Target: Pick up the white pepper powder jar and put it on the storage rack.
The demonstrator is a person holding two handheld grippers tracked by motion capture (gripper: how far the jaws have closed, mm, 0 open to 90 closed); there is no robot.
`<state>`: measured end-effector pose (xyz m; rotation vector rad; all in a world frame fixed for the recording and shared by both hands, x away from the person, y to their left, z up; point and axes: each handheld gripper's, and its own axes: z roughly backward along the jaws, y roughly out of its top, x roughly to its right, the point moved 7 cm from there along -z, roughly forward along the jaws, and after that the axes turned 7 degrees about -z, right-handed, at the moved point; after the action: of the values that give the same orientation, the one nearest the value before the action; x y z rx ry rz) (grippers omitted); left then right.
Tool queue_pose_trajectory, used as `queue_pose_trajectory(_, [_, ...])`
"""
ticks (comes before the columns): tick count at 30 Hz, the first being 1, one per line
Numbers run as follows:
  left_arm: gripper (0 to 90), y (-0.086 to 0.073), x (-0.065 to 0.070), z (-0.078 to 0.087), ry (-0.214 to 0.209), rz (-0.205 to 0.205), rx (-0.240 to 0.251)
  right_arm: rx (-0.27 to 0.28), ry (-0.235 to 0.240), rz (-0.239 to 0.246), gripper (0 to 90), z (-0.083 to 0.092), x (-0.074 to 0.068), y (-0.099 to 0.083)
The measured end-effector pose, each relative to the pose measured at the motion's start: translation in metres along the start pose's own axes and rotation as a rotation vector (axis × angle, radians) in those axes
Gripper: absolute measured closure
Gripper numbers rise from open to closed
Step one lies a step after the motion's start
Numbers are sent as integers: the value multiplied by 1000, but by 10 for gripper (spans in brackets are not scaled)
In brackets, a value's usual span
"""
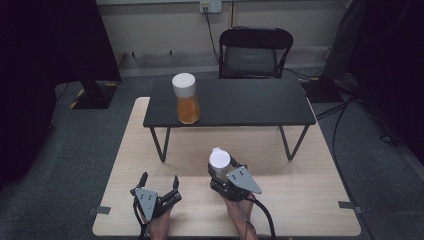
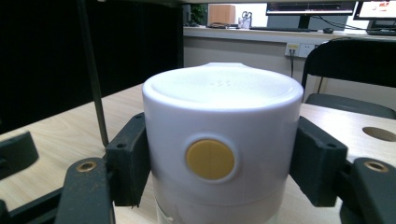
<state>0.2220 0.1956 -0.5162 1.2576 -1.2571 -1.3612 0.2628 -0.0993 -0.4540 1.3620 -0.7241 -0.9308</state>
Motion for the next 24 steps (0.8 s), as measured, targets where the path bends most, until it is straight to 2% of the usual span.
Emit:
queue_pose_trajectory(5, [3, 0, 0, 0, 0, 0, 0, 3, 11, 24, 299, 3, 0, 9])
queue_pose_trajectory(24, [3, 0, 0, 0, 0, 0, 0, -1, 67, 29, 299, 11, 4, 39])
